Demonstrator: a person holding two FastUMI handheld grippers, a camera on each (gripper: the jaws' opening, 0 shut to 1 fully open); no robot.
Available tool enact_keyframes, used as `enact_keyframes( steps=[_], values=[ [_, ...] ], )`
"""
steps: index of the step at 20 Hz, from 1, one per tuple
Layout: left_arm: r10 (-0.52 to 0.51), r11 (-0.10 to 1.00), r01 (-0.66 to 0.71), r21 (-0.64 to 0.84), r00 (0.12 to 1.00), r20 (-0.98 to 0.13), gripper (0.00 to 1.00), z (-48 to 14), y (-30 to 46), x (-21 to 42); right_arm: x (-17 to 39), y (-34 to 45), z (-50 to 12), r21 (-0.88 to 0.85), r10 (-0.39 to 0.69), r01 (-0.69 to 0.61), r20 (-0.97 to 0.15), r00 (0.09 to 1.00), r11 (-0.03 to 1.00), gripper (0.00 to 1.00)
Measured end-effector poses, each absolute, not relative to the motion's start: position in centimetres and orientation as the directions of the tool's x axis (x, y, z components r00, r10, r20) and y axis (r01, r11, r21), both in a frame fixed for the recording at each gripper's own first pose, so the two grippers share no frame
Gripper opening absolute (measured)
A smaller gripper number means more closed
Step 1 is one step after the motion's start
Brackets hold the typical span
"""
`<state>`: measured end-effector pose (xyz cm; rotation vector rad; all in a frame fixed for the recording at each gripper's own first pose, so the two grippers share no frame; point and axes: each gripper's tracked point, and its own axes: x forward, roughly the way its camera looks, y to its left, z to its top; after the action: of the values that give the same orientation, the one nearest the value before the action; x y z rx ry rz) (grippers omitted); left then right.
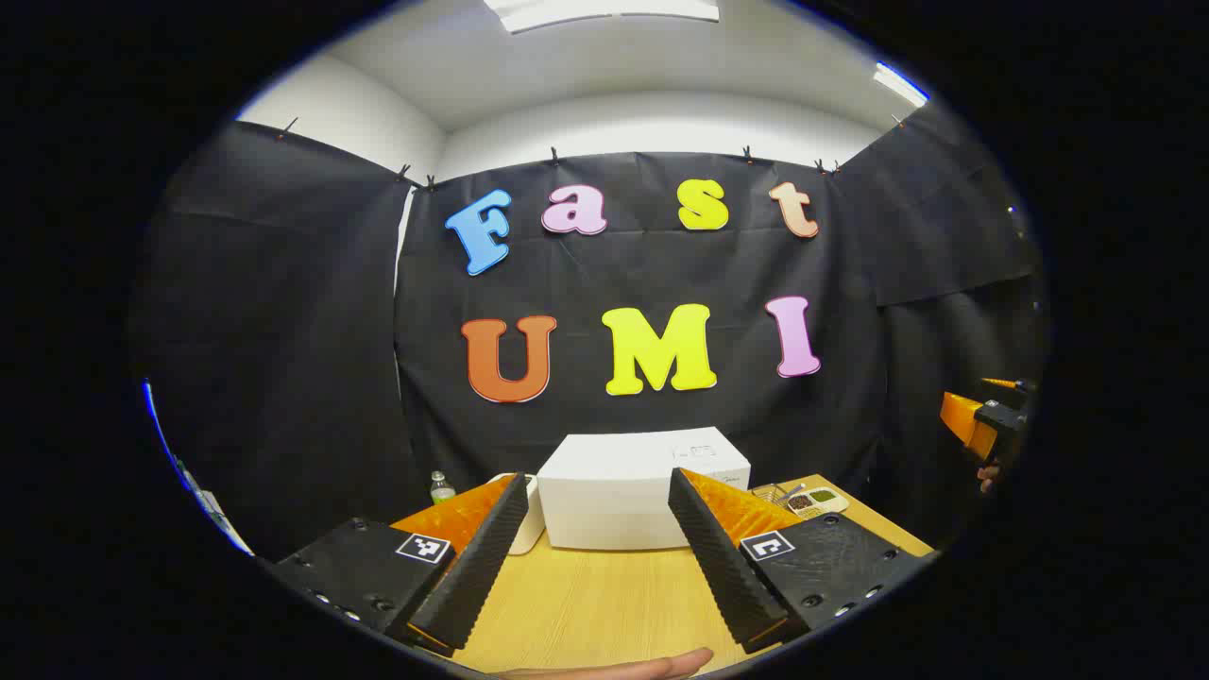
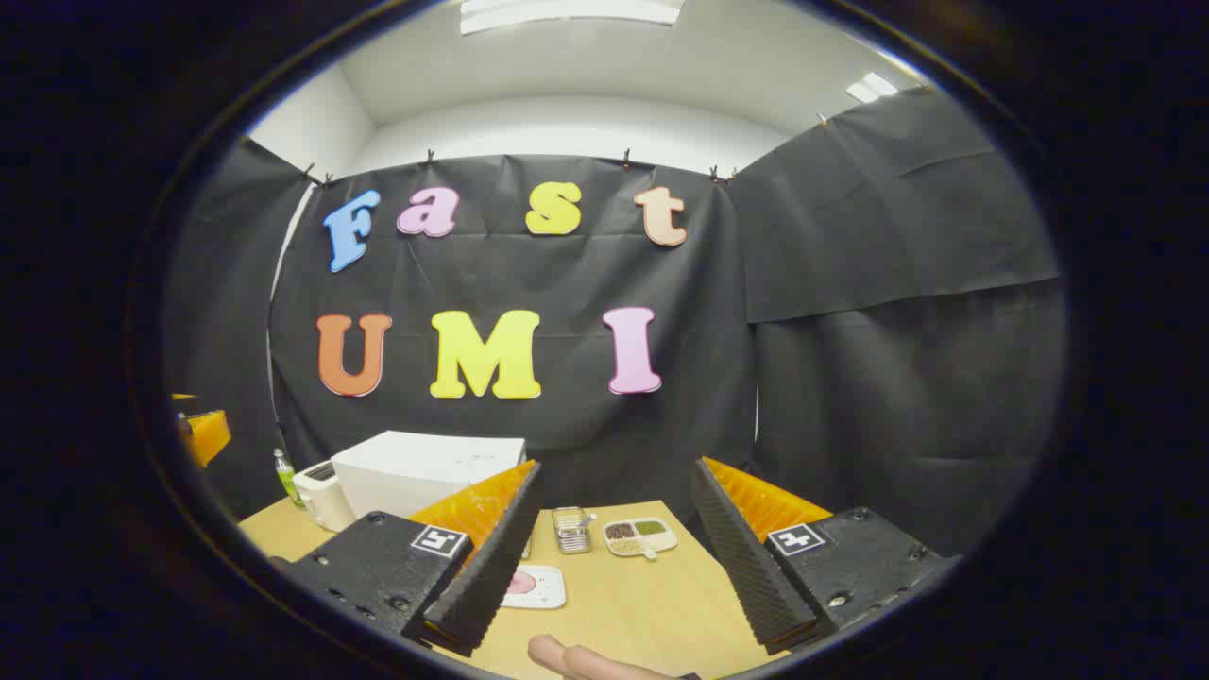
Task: Open the microwave oven with the left hand, put the food in, and close the microwave oven.
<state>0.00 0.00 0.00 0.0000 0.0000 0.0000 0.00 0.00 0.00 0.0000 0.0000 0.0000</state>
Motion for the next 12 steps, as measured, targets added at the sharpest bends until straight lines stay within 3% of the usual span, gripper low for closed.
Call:
enact_keyframes(
  steps=[3,4,6,7,8,11,12],
  values=[
    [0.01,1.0,-0.01,-0.027,0.999,0.036,0.95,0.3,0.2,-0.8,0.2,-0.3,0.1,0.014,-0.008,0.008,0.011,1.0,1.0,0.92],
    [0.006,1.0,-0.005,-0.031,0.999,0.036,0.95,0.1,0.1,-1.0,0.1,-0.5,0.1,0.018,-0.015,0.014,0.019,1.0,1.0,1.0],
    [0.008,0.999,-0.007,-0.035,0.999,0.031,0.95,-0.3,0.2,-1.0,0.3,-0.9,-0.1,0.018,-0.022,0.022,0.024,0.999,1.0,1.0],
    [0.017,0.999,-0.016,-0.033,0.999,0.031,0.95,-0.3,0.6,-0.8,0.3,-1.1,-0.2,0.017,-0.025,0.025,0.022,0.999,1.0,0.92],
    [0.024,0.999,-0.024,-0.028,0.999,0.034,0.95,-0.4,0.8,-0.6,0.5,-1.3,-0.2,0.018,-0.025,0.024,0.024,0.999,1.0,1.0],
    [0.02,1.0,-0.019,-0.02,1.0,0.017,0.95,-1.8,0.4,0.5,1.0,-1.9,-0.5,0.029,-0.025,0.024,0.028,0.999,0.999,1.0],
    [0.013,1.0,-0.013,-0.024,1.0,0.009,0.95,-2.1,0.2,1.1,1.3,-2.0,-0.8,0.03,-0.02,0.019,0.026,0.999,0.999,0.92]
  ],
)
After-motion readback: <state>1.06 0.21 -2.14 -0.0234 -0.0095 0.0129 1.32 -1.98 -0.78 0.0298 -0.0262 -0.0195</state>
